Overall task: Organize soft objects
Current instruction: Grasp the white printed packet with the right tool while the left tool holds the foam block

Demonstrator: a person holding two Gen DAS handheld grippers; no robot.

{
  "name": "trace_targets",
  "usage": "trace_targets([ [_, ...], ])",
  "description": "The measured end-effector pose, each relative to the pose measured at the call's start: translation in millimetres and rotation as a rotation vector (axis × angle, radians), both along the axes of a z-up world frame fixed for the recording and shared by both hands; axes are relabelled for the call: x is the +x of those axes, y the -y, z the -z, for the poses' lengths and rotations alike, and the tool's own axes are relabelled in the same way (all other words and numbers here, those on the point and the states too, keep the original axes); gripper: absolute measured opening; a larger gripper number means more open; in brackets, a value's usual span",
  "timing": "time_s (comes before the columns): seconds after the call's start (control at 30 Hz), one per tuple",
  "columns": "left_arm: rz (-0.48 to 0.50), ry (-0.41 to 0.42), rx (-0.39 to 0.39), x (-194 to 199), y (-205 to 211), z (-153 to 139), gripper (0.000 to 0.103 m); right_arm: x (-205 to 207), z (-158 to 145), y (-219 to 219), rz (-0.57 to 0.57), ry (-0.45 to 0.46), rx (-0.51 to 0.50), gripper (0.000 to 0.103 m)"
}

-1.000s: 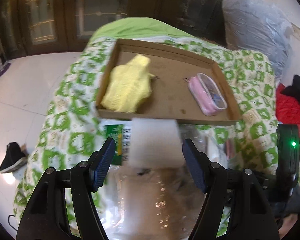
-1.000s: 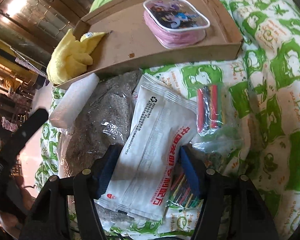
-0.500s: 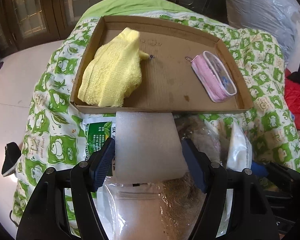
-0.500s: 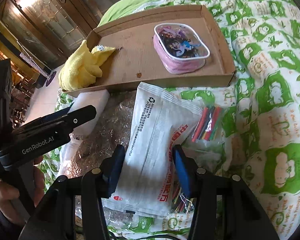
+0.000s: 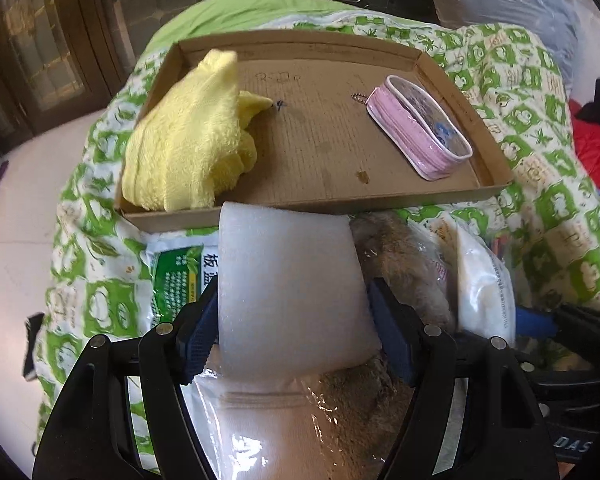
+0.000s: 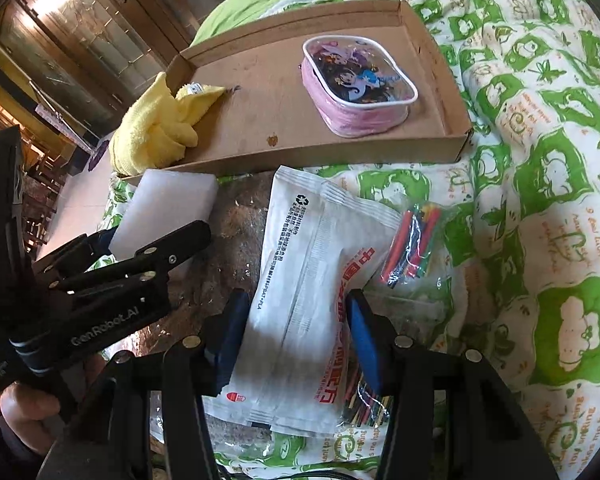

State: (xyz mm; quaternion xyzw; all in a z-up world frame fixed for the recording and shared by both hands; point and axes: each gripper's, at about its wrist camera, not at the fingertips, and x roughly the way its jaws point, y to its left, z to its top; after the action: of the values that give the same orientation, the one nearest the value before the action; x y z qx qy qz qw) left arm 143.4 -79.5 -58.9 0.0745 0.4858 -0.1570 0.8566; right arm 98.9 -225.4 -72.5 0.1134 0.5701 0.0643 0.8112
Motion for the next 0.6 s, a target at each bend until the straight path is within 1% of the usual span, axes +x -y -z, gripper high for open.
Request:
trace_targets([
  [0.03,0.004,0.015,0.012,-1,-1,-1,0.072,0,0,1,0.010,-0.009,0.006,0.058],
  [0.1,0.009,0.048,0.035,-5,-1,-4,0.072,-1,0,4,0.031,-0.022,0.031,0.064],
  [0.17,0.017,0.061,0.042,-8,-2,-5,0.072,-1,1,4,0.041,-0.029,0.041,0.064],
  [0.23,0.018,0.056,0.049,-9,-3,-3,0.072,-1,1,5,0.040,-0.029,0.041,0.064],
  [0.33,0.011,0.030,0.013,-6,-6,1,0.072,-2,0,2,0.028,-0.018,0.021,0.064],
  [0.37,0.011,0.031,-0.002,-6,-8,1,0.071,-1,-1,0,0.023,-0.013,0.013,0.064],
  [0.4,0.011,0.032,-0.011,-6,-9,1,0.066,-1,-3,-2,0.015,-0.003,0.000,0.061],
  [0.43,0.010,0.032,-0.024,-6,-11,1,0.065,-1,-4,-4,0.003,0.008,-0.013,0.053],
  [0.53,0.002,0.027,-0.073,-8,-15,-2,0.062,-1,-7,-9,-0.014,0.029,-0.026,0.047],
  [0.6,-0.004,0.026,-0.115,-12,-19,-8,0.062,-3,-13,-10,-0.019,0.058,-0.039,0.046],
])
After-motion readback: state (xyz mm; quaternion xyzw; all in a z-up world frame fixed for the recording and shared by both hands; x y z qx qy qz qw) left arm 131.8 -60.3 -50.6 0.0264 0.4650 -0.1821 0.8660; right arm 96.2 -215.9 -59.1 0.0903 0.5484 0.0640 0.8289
